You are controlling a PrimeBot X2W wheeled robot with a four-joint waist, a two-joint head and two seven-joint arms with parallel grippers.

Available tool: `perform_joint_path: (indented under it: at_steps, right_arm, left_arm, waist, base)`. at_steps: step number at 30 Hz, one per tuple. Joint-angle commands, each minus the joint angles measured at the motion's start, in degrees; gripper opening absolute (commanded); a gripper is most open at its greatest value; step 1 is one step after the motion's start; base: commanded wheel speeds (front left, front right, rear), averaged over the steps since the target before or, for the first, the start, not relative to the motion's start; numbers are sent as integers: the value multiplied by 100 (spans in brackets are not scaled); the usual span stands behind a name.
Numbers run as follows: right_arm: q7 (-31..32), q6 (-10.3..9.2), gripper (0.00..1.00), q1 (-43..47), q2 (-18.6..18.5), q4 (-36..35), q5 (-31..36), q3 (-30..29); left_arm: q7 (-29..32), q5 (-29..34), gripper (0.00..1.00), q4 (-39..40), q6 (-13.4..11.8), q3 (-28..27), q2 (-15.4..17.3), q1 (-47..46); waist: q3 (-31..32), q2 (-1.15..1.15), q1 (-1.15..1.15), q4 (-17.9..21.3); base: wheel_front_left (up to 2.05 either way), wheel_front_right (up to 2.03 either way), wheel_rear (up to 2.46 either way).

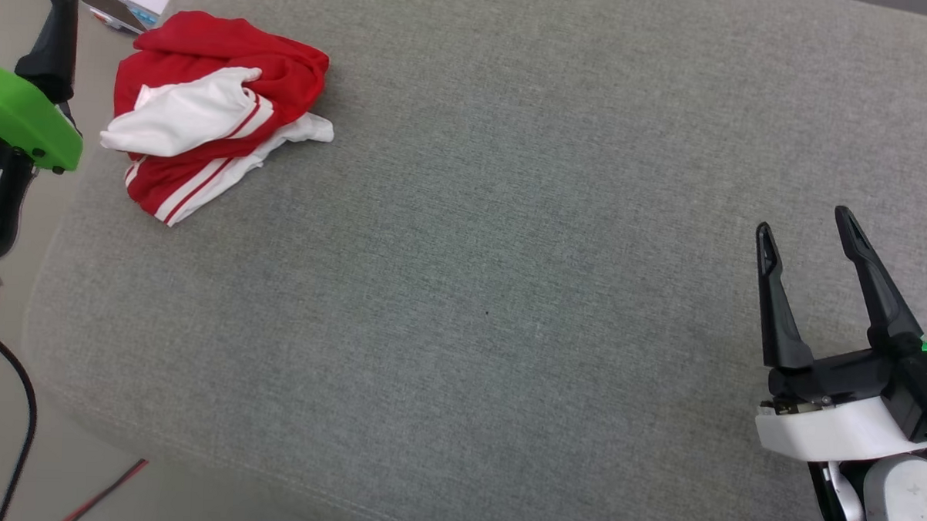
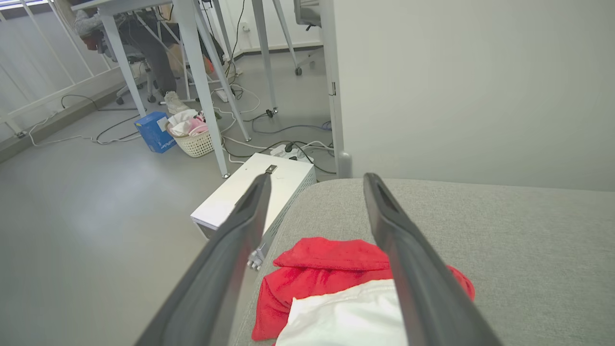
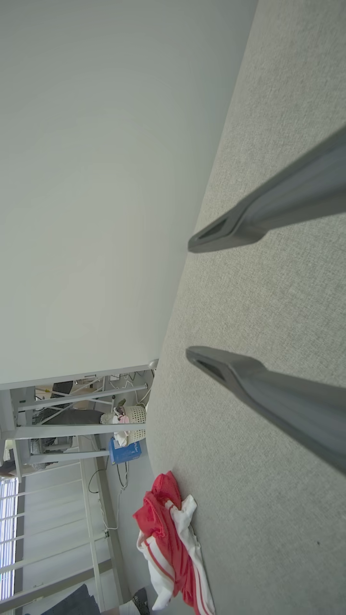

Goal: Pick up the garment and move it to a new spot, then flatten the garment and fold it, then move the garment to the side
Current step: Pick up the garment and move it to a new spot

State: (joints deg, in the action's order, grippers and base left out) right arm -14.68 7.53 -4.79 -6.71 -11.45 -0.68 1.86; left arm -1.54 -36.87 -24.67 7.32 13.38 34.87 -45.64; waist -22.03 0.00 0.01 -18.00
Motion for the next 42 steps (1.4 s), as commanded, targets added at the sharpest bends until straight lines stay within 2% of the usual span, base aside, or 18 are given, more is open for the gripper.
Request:
perform_joint_path:
  at_steps: [1,4,8,14,24,30,31,32,33,42]
  right_arm:
    - [-32,-4,100,-128,-47,-63,47,1]
    - [-32,-4,100,-204,-86,-126,53,20]
    - [-32,-4,100,-282,-134,-183,87,-4]
    - [-32,-4,100,-400,-226,-278,101,-111]
    - [-32,-4,100,-606,-215,-279,84,-3]
    - [-32,-4,100,-605,-221,-243,57,-38]
    - [-32,-4,100,-608,-223,-238,52,-48]
    - [-32,-4,100,-607,-220,-236,48,-58]
    - [-32,-4,100,-601,-213,-231,43,-66]
    - [-32,-4,100,-413,-114,-110,-25,-51]
  left_arm:
    - [329,-300,100,-74,16,225,127,-184]
    - [1071,-769,100,-179,16,752,413,-439]
    - [2184,-1355,100,-364,16,1305,597,-685]
    - [3268,-1786,100,-790,16,1756,668,-972]
    - [4044,-1916,100,-1846,16,2143,254,-1101]
    - [4124,-1984,100,-2034,16,2400,67,-1105]
    - [4106,-1996,97,-2040,16,2440,69,-1109]
    - [4065,-1983,25,-2030,16,2479,87,-1120]
    - [3988,-1973,0,-2009,16,2517,116,-1136]
    - [2956,-1751,0,-1524,16,2809,458,-1409]
  waist:
    - [-247,0,-1,185]
    - [-383,0,-1,265]
    - [-569,0,-1,357]
    - [-896,0,-1,485]
    - [-1249,0,-1,718]
    - [-1204,0,-1,739]
    - [-1170,0,-1,733]
    - [-1135,0,-1,724]
    - [-1087,0,-1,712]
    - [-458,0,-1,488]
  base:
    - [0,0,0]
    - [0,0,0]
    - [0,0,0]
    - [0,0,0]
    - [0,0,0]
    - [0,0,0]
    - [0,0,0]
    - [0,0,0]
    - [0,0,0]
    - [0,0,0]
